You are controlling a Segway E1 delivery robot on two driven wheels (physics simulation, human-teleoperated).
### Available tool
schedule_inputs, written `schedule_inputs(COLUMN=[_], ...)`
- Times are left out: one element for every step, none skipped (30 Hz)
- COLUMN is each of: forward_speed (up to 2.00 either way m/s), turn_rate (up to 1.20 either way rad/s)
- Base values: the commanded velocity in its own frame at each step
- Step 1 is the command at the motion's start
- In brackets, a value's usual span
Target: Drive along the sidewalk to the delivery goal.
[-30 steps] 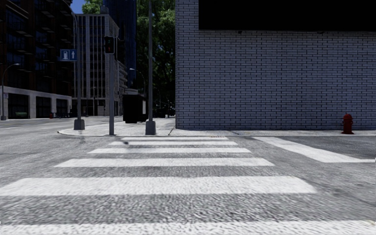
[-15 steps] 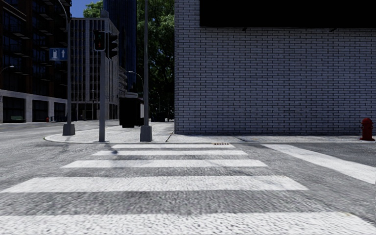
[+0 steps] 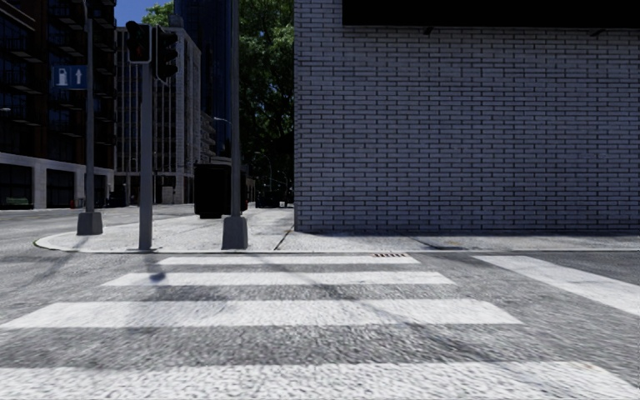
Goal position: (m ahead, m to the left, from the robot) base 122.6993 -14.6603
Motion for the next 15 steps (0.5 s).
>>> schedule_inputs(forward_speed=[2.0,2.0,2.0,2.0,2.0,2.0,2.0,2.0,2.0,2.0,2.0,2.0,2.0,2.0,2.0], turn_rate=[0.0,0.0,0.0,0.0,0.0,0.0,0.0,0.0,0.0,0.0,0.0,0.0,0.0,0.0,0.0])
